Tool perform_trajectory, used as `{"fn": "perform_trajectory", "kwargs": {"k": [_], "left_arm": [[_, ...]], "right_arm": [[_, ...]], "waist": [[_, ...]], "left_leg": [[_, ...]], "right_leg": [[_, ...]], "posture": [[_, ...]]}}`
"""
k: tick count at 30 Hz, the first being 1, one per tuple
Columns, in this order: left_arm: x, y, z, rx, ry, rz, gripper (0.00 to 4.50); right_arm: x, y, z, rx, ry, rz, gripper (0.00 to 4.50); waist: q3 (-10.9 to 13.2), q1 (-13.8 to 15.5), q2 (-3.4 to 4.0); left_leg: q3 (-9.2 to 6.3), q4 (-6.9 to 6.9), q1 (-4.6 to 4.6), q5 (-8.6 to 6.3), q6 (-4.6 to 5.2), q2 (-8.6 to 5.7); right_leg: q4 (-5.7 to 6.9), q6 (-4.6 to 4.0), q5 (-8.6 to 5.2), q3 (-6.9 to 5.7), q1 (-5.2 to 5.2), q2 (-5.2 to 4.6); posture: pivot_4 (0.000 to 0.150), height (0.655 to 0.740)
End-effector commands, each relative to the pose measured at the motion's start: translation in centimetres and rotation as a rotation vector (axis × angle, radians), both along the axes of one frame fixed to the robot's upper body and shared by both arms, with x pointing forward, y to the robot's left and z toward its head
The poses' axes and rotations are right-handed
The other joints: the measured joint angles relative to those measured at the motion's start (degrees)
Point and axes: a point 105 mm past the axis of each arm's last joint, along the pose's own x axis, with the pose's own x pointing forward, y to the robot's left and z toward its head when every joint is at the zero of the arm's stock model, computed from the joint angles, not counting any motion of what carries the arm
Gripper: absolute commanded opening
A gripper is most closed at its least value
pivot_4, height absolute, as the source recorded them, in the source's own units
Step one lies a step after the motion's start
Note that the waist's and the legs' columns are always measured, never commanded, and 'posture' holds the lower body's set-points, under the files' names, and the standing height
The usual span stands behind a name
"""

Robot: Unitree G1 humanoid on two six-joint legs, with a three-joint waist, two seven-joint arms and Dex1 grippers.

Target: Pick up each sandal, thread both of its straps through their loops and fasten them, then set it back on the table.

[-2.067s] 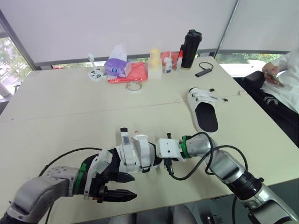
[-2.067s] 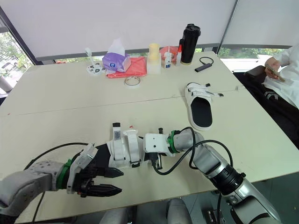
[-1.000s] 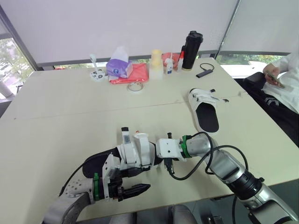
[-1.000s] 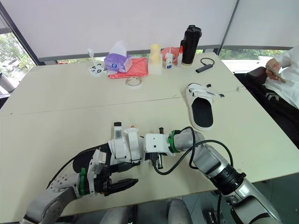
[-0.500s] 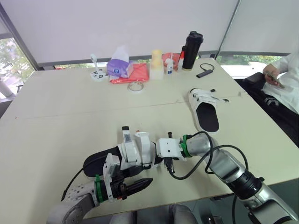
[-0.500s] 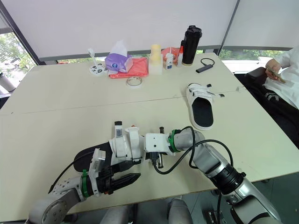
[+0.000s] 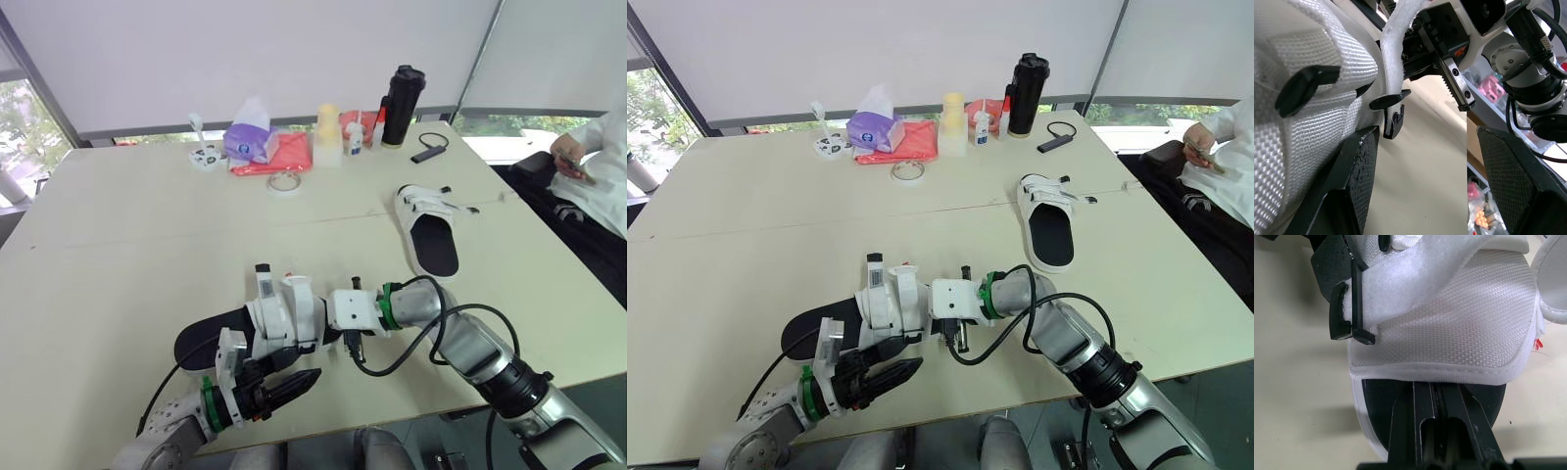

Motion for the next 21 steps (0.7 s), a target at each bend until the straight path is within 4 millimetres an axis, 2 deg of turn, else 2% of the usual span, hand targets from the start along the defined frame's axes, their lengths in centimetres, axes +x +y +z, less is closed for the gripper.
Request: {"fn": "perform_trajectory", "kwargs": {"k": [1,3,7,8,16,21], "left_arm": [[1.5,2.3,0.4,0.014,-0.028,0.121,3.04],[1.6,2.3,0.6,0.003,-0.027,0.127,2.35],[1.8,2.1,1.0,-0.005,-0.027,0.133,0.29],[1.8,2.0,1.1,-0.006,-0.026,0.133,0.05],[2.0,1.5,1.6,-0.005,-0.020,0.120,0.05],[1.0,1.0,1.7,0.035,0.080,0.028,0.05]], "right_arm": [[-0.2,-1.5,-3.5,-0.108,0.102,-0.056,0.00],[-0.2,-1.5,-3.5,-0.109,0.101,-0.055,0.00],[-0.2,-1.5,-3.5,-0.109,0.102,-0.053,0.00],[-0.2,-1.5,-3.5,-0.109,0.102,-0.053,0.00],[-0.2,-1.4,-3.6,-0.107,0.102,-0.052,0.00],[-0.2,-1.4,-3.6,-0.107,0.101,-0.055,0.00]], "waist": [[0.00,-0.01,0.01],[0.00,-0.01,0.01],[-0.02,0.06,0.07],[-0.04,0.10,0.16],[-0.09,0.20,0.28],[-0.11,0.13,0.29]], "left_leg": [[-0.01,0.00,-0.01,0.00,0.00,0.02],[-0.02,0.00,-0.02,0.00,0.00,0.03],[-0.05,0.00,-0.04,-0.02,-0.04,0.05],[-0.08,0.00,-0.04,-0.02,-0.04,0.06],[-0.09,0.00,-0.03,-0.02,-0.04,0.04],[-0.10,0.00,-0.02,-0.02,-0.04,0.03]], "right_leg": [[0.00,0.00,0.00,-0.02,0.00,0.00],[-0.01,0.00,0.00,-0.10,-0.01,-0.01],[-0.01,0.00,0.00,-0.20,0.01,-0.04],[-0.01,0.00,0.00,-0.21,0.01,-0.04],[0.07,-0.01,0.01,-0.25,0.02,-0.04],[0.09,-0.01,0.01,-0.27,0.04,-0.04]], "posture": [[0.150,0.7400],[0.150,0.7400],[0.150,0.7400],[0.150,0.7400],[0.150,0.7400],[0.150,0.7400]]}}
